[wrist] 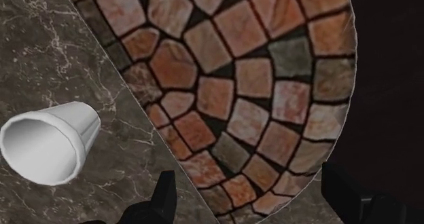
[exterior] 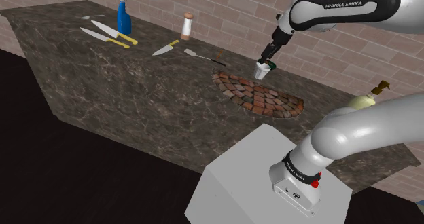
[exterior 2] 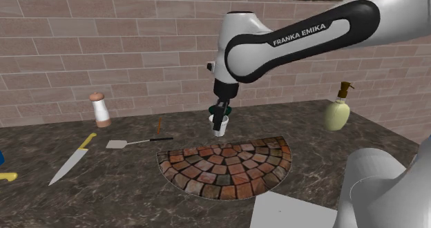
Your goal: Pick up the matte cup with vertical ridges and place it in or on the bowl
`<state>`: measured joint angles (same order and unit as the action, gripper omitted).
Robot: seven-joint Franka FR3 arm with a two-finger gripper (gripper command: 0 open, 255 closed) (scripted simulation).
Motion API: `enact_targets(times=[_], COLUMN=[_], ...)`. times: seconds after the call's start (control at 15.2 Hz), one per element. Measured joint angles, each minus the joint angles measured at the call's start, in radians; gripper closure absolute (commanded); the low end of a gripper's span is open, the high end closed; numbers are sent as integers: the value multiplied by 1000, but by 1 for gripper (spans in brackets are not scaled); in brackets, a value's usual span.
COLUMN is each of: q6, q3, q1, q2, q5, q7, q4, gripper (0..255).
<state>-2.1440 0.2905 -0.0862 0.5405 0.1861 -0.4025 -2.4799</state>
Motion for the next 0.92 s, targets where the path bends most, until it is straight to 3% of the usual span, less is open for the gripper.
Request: enact_targets(times=[0.59, 0.92], q6=[-232, -341], q3=[152, 220], q1=[-9, -4], q2=[-278, -466], q5=[20, -53], q7=[-213, -359], q4=[83, 178], gripper=[0, 0])
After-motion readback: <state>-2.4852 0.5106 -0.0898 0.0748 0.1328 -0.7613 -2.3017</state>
